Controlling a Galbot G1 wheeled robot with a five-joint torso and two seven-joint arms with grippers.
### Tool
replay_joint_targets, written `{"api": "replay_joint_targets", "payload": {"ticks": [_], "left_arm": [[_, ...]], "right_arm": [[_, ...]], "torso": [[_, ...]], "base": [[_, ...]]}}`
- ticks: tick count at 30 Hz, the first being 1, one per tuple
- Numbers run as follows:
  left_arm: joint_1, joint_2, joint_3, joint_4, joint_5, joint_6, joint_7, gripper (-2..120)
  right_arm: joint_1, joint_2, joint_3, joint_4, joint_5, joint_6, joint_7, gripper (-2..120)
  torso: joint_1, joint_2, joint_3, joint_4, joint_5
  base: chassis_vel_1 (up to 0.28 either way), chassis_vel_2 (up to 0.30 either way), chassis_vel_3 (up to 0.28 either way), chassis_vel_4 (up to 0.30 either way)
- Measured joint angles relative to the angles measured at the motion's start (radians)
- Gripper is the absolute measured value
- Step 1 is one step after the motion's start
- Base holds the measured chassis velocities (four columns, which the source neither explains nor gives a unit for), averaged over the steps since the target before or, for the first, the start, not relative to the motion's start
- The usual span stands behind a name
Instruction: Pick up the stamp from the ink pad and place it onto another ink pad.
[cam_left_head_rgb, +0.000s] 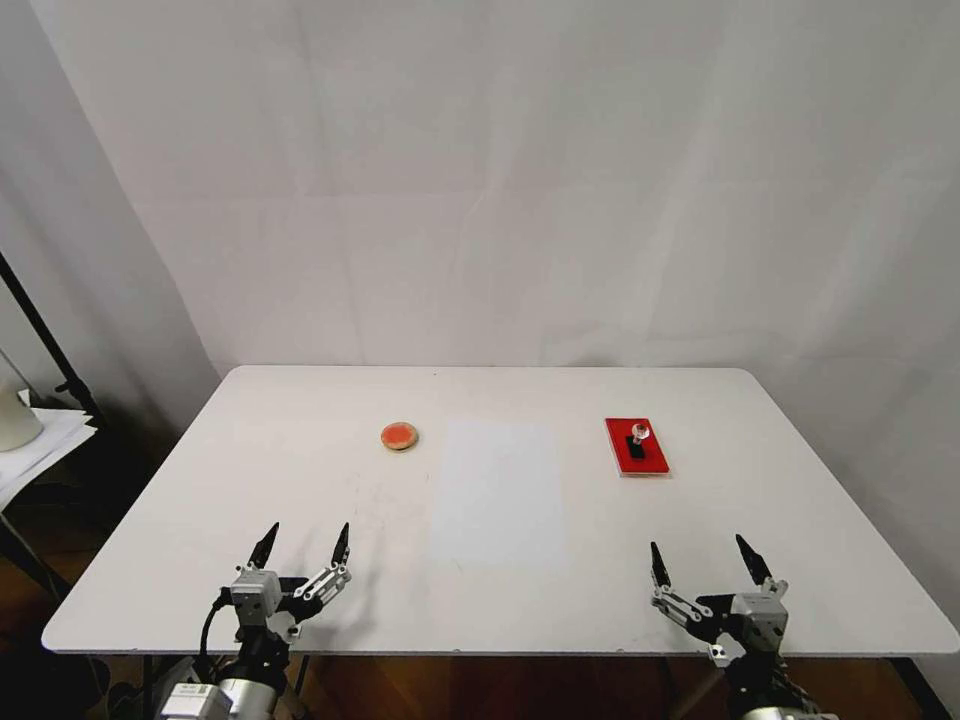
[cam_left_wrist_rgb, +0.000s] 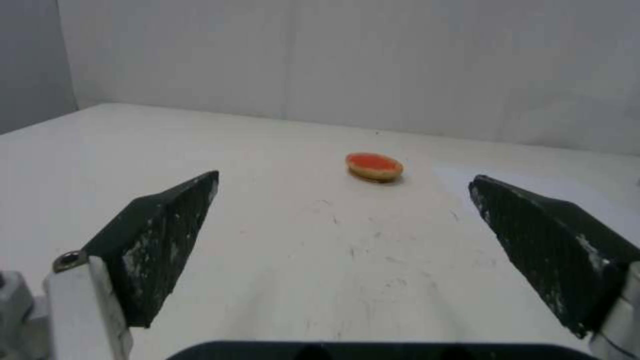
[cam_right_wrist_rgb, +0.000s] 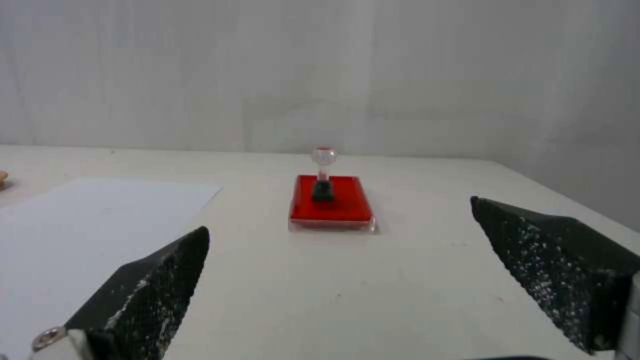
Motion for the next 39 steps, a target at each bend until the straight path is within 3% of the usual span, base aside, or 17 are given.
{"api": "replay_joint_targets", "payload": {"ticks": [13, 17, 20, 25, 29, 39], "left_arm": [[0.0, 0.0, 0.0, 0.0, 0.0, 0.0, 0.0, 100], [0.0, 0.0, 0.0, 0.0, 0.0, 0.0, 0.0, 100], [0.0, 0.0, 0.0, 0.0, 0.0, 0.0, 0.0, 100], [0.0, 0.0, 0.0, 0.0, 0.0, 0.0, 0.0, 100], [0.0, 0.0, 0.0, 0.0, 0.0, 0.0, 0.0, 100], [0.0, 0.0, 0.0, 0.0, 0.0, 0.0, 0.0, 100]], "right_arm": [[0.028, 0.001, 0.01, -0.032, 0.026, -0.007, -0.01, 100], [0.125, -0.039, 0.029, -0.066, 0.093, -0.046, -0.034, 100], [0.251, -0.114, 0.028, -0.101, 0.199, -0.129, -0.058, 100], [0.432, -0.208, -0.048, -0.196, 0.36, -0.23, -0.06, 100], [0.557, -0.238, -0.123, -0.268, 0.445, -0.27, -0.063, 100], [0.811, -0.22, -0.281, -0.482, 0.519, -0.301, -0.061, 100]], "torso": [[0.0, 0.0, 0.0, -0.0002, 0.0], [0.0, 0.0, 0.0, 0.0, 0.0002], [0.0, 0.0, 0.0, 0.0001, 0.0002], [0.0, 0.0, 0.0, 0.0001, 0.0001], [0.0, 0.0, 0.0, 0.0002, 0.0], [0.0, 0.0, 0.0, 0.0001, -0.0001]], "base": [[0.0, 0.0, 0.0, 0.0], [0.0, 0.0, 0.0, 0.0], [0.0, 0.0, 0.0, 0.0], [0.0, 0.0, 0.0, 0.0], [0.0, 0.0, 0.0, 0.0], [0.0, 0.0, 0.0, 0.0]]}}
